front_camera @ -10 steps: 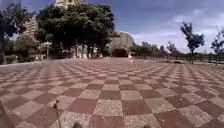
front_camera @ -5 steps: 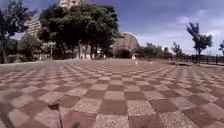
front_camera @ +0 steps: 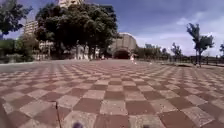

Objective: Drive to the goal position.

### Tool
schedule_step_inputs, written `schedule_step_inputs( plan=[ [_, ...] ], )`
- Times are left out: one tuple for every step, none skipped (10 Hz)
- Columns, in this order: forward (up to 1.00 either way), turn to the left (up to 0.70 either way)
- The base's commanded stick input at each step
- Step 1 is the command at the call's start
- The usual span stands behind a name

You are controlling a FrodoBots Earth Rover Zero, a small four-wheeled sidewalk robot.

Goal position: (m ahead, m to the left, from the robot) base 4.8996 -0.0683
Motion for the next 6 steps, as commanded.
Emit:
schedule_step_inputs(
  plan=[
    [0.70,0.00],
    [0.70,0.00],
    [0.70,0.00],
    [0.70,0.00],
    [0.70,0.00],
    [0.70,0.00]
  ],
)
